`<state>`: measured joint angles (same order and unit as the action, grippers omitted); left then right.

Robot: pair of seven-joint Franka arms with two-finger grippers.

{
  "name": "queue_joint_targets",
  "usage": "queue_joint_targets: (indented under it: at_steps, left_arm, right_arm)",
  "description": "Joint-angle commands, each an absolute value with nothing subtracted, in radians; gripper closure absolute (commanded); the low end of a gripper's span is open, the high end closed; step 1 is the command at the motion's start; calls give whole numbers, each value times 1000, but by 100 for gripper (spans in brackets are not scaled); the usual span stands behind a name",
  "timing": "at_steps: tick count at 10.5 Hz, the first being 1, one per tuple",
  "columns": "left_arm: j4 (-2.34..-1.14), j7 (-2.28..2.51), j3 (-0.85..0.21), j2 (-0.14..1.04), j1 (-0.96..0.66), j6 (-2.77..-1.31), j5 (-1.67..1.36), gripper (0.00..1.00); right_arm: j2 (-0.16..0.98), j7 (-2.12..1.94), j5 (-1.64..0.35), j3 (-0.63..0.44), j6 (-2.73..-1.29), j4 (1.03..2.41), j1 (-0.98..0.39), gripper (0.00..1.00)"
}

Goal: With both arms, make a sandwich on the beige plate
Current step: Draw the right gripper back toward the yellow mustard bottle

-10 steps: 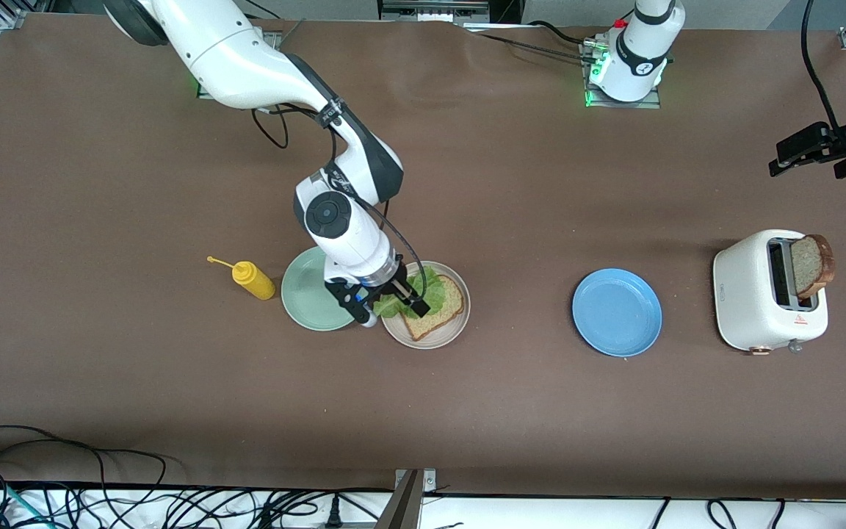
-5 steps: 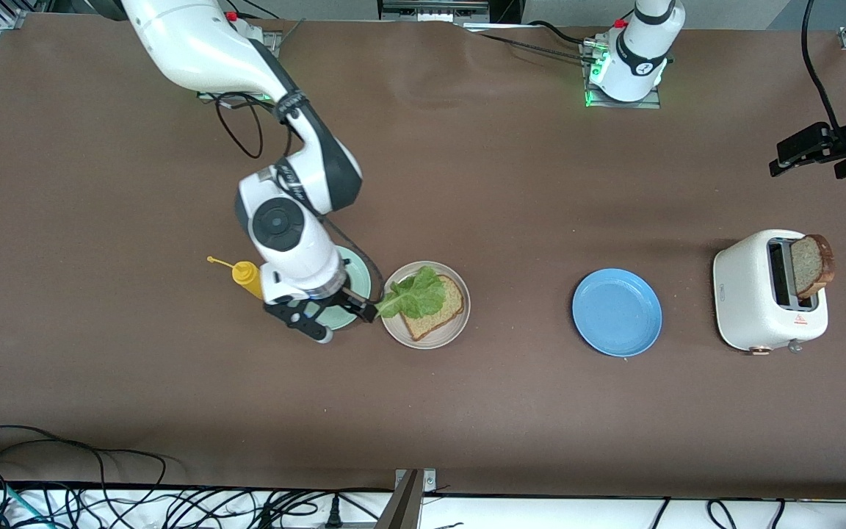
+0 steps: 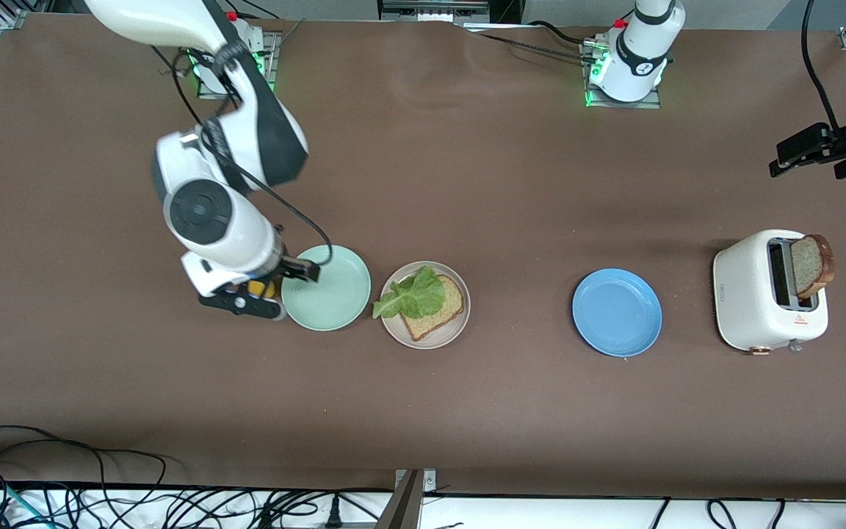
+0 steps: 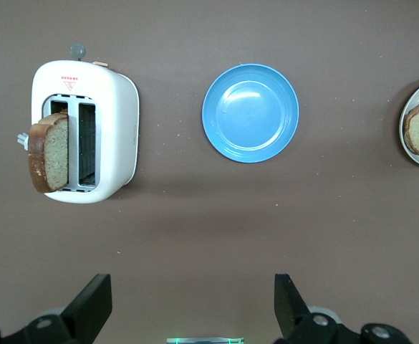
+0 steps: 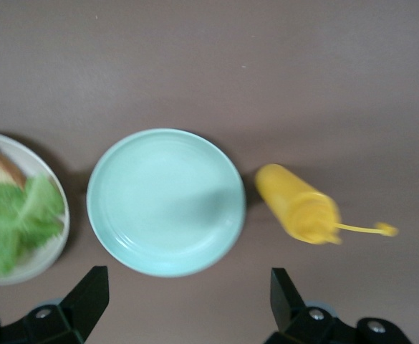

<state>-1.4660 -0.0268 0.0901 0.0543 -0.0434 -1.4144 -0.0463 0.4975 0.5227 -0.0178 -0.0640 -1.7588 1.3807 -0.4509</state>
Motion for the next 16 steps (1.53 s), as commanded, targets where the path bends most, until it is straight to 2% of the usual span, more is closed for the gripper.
queue_joint_targets:
  at_steps: [1,3,5,8,12,14,16]
  left_arm:
    - [-1450,-25,87,60,-37,-1404,-52,0]
    - [-1450,-23,87,60,-37,-1405,-54,0]
    - [-1450,-23,87,60,-37,-1405,-52,0]
    - [-1450,-23,87,60,-37,-1405,-52,0]
    - [-1450,-23,87,60,-35,-1407,-51,0]
    - [-1450,-23,87,60,-35,-1407,-51,0]
    - [-1450,-23,87,60,-35,-1405,-51,0]
  right_arm:
    - [260,320,-21,-110,-1790,1669,-431,0]
    - [100,89,-21,-222,-1896,1900,-430,0]
    - [78,-143,-26,-337,-1934,1959,-430,0]
    - [144,-502,-220,-472,-1977,1999,-419,0]
    - [285,-1057,-576,-485,-1979,2000,-266,0]
    - [369,-1390,-784,-485,-1895,1996,-200,0]
    - [431,-1645,-911,-483,-1835,1991,-151,0]
